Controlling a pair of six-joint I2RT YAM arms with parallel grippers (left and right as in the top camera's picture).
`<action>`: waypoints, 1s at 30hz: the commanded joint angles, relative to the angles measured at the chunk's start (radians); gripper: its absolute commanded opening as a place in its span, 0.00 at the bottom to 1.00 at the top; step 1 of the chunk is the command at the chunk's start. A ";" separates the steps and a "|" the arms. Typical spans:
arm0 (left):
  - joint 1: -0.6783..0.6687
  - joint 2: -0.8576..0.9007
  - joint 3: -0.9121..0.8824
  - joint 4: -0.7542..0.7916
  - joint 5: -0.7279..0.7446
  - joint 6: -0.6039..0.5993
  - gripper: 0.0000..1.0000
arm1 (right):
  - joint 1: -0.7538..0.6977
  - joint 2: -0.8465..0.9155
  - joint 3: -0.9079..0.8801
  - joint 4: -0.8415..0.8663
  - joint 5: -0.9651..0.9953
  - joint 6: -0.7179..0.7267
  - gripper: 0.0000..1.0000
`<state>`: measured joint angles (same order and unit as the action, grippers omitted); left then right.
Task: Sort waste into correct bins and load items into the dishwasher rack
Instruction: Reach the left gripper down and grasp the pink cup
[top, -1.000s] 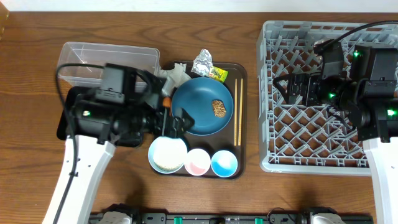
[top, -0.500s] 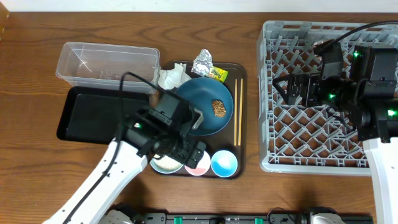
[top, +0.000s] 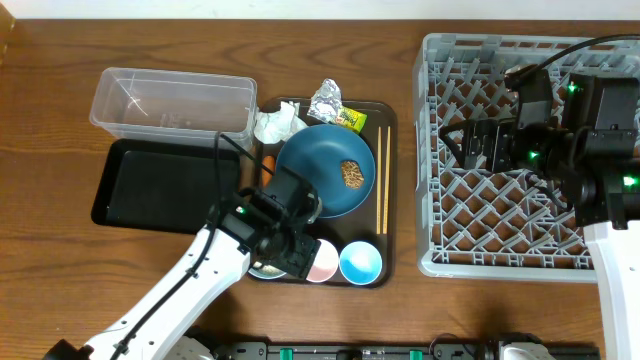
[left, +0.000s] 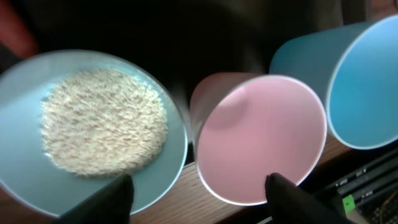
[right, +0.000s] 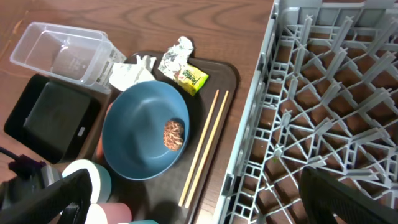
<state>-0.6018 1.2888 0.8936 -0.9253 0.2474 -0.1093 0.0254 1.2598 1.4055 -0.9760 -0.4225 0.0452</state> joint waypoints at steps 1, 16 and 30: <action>-0.018 0.008 -0.023 0.021 -0.010 -0.001 0.60 | -0.012 0.003 0.018 0.004 0.016 0.010 0.99; -0.040 0.212 -0.023 0.104 -0.010 -0.001 0.19 | -0.012 0.018 0.018 0.018 0.015 0.031 0.99; -0.039 0.191 0.032 0.016 -0.009 -0.001 0.06 | -0.012 0.019 0.018 0.018 0.015 0.037 0.99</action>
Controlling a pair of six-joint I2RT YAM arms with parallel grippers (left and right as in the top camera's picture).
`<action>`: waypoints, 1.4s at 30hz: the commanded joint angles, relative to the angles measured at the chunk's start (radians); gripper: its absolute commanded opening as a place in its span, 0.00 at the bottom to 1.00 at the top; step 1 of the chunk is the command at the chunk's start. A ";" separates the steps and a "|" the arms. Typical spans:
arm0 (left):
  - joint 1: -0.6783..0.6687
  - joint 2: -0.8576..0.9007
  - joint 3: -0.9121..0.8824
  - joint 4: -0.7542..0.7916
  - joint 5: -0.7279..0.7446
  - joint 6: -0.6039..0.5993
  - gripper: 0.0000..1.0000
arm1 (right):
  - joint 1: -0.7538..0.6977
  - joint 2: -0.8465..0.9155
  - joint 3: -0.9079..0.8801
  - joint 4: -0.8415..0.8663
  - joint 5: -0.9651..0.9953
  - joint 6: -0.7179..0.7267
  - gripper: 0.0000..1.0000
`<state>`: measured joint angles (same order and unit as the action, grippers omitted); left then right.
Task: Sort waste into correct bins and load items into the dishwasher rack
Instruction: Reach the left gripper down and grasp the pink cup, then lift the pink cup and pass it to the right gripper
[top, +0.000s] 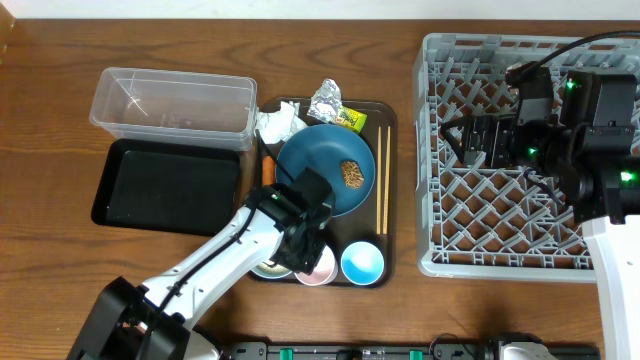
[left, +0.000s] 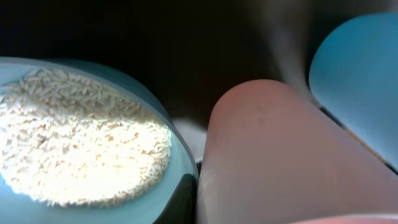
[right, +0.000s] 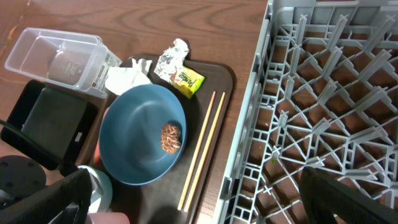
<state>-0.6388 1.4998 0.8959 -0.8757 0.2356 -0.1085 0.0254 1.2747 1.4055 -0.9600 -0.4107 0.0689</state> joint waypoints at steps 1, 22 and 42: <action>-0.001 -0.030 0.040 -0.044 0.002 -0.002 0.06 | -0.012 0.004 0.018 0.003 0.003 0.013 0.99; 0.068 -0.249 0.172 -0.078 0.083 -0.002 0.06 | -0.011 0.004 0.018 -0.001 -0.031 0.059 0.99; 0.630 -0.097 0.359 0.108 1.332 0.002 0.06 | 0.251 0.119 0.015 0.112 -0.665 -0.286 0.83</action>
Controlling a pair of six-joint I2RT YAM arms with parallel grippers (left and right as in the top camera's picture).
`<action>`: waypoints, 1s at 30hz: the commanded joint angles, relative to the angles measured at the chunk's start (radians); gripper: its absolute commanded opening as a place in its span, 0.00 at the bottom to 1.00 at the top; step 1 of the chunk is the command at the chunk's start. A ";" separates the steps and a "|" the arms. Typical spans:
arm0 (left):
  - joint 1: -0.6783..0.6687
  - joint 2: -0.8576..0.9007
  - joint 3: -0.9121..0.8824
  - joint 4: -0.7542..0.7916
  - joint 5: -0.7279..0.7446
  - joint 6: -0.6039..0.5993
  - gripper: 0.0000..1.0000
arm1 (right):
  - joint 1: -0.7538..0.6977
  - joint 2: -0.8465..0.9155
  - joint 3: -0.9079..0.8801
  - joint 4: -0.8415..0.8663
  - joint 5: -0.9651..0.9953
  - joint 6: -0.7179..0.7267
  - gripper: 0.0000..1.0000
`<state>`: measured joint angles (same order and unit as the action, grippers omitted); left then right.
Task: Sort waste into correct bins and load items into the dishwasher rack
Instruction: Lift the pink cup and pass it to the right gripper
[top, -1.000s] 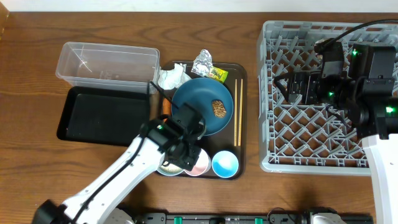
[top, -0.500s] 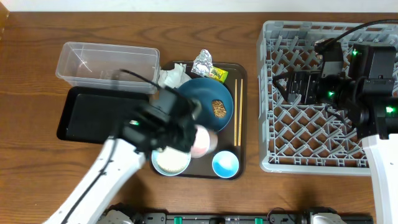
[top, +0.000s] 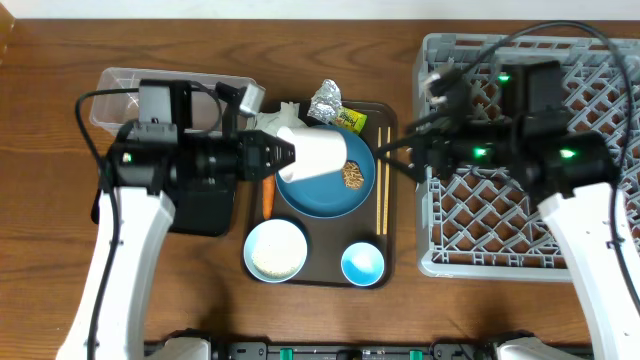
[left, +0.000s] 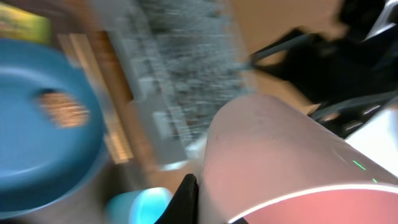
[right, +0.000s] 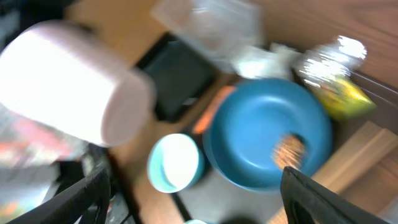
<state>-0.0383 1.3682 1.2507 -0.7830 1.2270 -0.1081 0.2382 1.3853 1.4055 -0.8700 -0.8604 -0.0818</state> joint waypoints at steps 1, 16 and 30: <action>0.034 0.051 0.004 0.020 0.346 -0.022 0.06 | 0.049 0.010 0.015 0.038 -0.251 -0.156 0.86; 0.013 0.083 0.003 0.023 0.346 -0.089 0.06 | 0.171 0.025 0.015 0.254 -0.243 -0.114 0.88; -0.046 0.079 0.003 0.023 0.346 -0.115 0.06 | 0.236 0.064 0.015 0.284 -0.183 -0.113 0.83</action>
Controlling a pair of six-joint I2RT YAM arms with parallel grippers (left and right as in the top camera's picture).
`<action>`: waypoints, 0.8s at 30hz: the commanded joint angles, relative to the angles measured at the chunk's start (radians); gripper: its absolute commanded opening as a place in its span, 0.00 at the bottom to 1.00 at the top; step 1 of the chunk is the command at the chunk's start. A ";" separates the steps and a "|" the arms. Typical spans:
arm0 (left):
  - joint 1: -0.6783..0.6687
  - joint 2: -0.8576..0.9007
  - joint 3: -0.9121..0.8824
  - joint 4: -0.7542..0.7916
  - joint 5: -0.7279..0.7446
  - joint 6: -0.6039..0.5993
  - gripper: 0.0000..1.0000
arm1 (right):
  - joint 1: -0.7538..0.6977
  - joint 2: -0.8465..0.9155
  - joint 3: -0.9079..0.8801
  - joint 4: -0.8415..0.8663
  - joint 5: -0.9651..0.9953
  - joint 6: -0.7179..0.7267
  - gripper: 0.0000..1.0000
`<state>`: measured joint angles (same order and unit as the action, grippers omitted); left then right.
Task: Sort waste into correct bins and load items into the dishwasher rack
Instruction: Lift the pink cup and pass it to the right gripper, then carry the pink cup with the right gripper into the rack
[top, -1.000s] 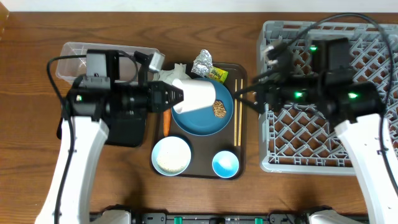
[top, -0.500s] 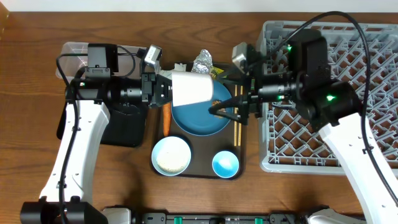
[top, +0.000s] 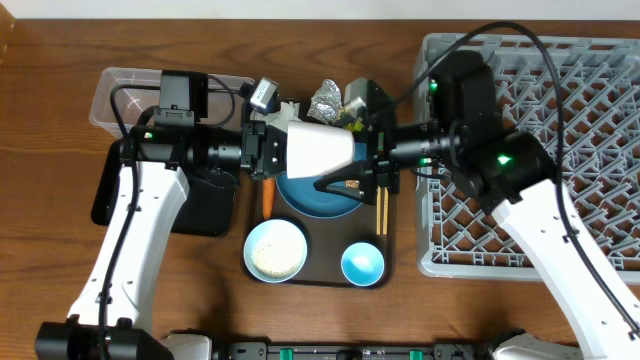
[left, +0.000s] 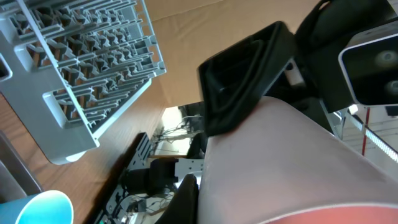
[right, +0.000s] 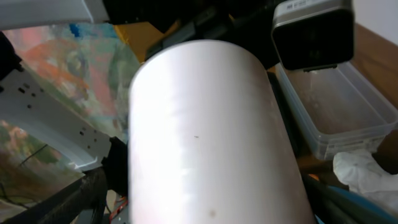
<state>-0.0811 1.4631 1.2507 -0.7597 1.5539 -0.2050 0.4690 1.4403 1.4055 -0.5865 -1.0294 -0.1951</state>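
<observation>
A pink cup (top: 320, 150) lies on its side in the air above the brown tray (top: 388, 270). My left gripper (top: 275, 150) is shut on its rim end; one finger (left: 186, 199) presses the cup wall (left: 298, 168). My right gripper (top: 350, 148) has come in from the right and stands open, one finger on each side of the cup's base end (right: 211, 137), with gaps showing. The grey dishwasher rack (top: 430, 260) stands at the right with nothing in it.
On the tray are a dark blue bowl (top: 300, 198) with food scraps, a light blue bowl of rice (top: 276, 250), a blue cup (top: 361, 263), chopsticks (top: 381, 215), a carrot (top: 267, 195) and foil (top: 325, 100). A clear bin (top: 130, 95) and a black bin (top: 200, 205) sit at the left.
My right gripper has moved left from the rack's edge to the pink cup, and its open fingers now flank it. The left gripper holds the cup slightly farther right.
My left gripper was open above the pink cup standing at the tray's front. Then it was down at the cup. Then it held the cup on its side above the blue bowl, and now the right gripper is around the cup's other end.
</observation>
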 joint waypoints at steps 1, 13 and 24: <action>-0.003 -0.016 0.003 0.000 0.019 -0.018 0.06 | 0.001 0.009 0.015 0.005 -0.014 0.000 0.81; -0.003 -0.016 0.003 0.053 0.019 -0.018 0.06 | -0.026 0.009 0.015 -0.019 0.011 0.008 0.55; 0.012 -0.016 0.003 0.089 0.019 -0.019 0.98 | -0.136 -0.030 0.016 -0.039 0.027 0.053 0.43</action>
<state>-0.0788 1.4624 1.2510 -0.6731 1.5425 -0.2306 0.3775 1.4406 1.4055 -0.6193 -1.0328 -0.1799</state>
